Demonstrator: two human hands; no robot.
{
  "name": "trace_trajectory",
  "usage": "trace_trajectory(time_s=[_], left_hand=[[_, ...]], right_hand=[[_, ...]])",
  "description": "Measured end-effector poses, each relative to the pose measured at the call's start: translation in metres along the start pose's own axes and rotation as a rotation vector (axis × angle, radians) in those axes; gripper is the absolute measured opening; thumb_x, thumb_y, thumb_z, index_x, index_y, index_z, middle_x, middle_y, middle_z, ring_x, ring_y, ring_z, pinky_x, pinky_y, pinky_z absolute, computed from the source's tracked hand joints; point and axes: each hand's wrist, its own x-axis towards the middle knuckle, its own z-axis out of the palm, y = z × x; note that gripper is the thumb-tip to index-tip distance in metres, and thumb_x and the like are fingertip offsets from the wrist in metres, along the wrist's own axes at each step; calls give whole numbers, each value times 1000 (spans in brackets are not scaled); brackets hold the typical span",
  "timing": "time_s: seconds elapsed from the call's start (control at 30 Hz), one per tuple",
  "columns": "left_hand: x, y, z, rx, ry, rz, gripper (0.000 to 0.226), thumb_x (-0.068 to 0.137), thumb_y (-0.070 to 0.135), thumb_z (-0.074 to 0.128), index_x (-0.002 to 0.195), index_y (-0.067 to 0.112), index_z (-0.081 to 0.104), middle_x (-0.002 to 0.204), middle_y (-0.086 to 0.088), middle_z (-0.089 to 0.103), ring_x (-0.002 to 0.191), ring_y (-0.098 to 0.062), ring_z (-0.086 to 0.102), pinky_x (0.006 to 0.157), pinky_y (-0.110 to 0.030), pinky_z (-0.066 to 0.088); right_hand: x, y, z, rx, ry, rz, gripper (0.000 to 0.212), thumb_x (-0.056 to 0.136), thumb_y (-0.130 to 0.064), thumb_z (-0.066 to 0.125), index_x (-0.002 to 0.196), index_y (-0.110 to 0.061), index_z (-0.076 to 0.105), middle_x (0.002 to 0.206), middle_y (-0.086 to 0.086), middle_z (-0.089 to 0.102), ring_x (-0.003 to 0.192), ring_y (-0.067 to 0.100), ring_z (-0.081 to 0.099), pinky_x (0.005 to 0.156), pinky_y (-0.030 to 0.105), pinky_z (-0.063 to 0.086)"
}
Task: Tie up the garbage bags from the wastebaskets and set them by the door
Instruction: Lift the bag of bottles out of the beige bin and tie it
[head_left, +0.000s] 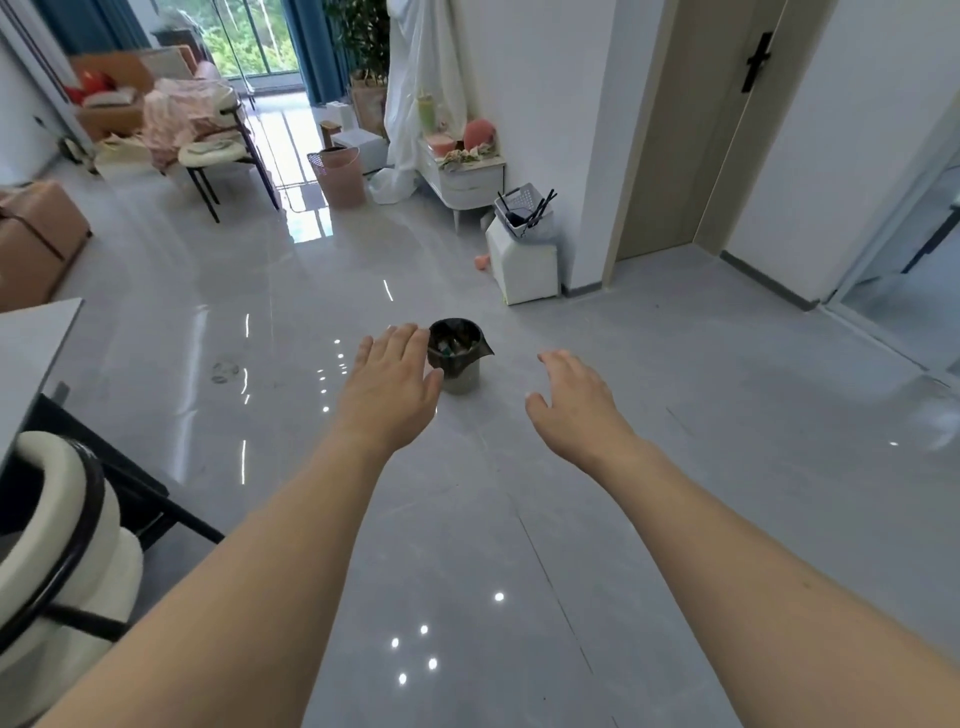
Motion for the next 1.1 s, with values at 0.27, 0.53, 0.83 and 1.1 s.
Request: trace_trajectory(time_s=[0.27, 0.53, 0.83, 1.1], left_hand=[[51, -4, 2, 25, -6, -47, 55, 101, 35, 36, 149, 10, 28, 157, -8, 26, 146, -27, 19, 120, -42, 7], [130, -33, 28, 1, -17, -63, 54, 101, 35, 36, 147, 9, 30, 156, -8, 28, 145, -28, 21, 120, -42, 8], [262, -89, 46, -40, -4, -64, 53, 100, 32, 37, 146, 6, 32, 155, -11, 30, 143, -29, 24, 118, -45, 13], [361, -117, 79, -59, -63, -51, 53, 101, 33, 35, 147, 7, 29, 155, -10, 28, 144, -27, 22, 119, -43, 12]], right_hand=[[53, 10, -8, 34, -41, -25, 51, 96, -24, 45, 144, -7, 34, 148, 10, 38, 137, 26, 33, 113, 33, 22], [139, 16, -3, 36, -52, -14, 54, 97, -24, 44, 146, -7, 31, 151, 10, 35, 139, 25, 31, 115, 35, 20], [269, 6, 6, 74, -57, 48, 57, 95, -23, 44, 148, -8, 29, 155, 9, 29, 143, 25, 27, 118, 38, 21], [376, 15, 14, 95, -76, 105, 57, 95, -22, 44, 149, -8, 29, 155, 8, 30, 141, 25, 28, 117, 37, 23]])
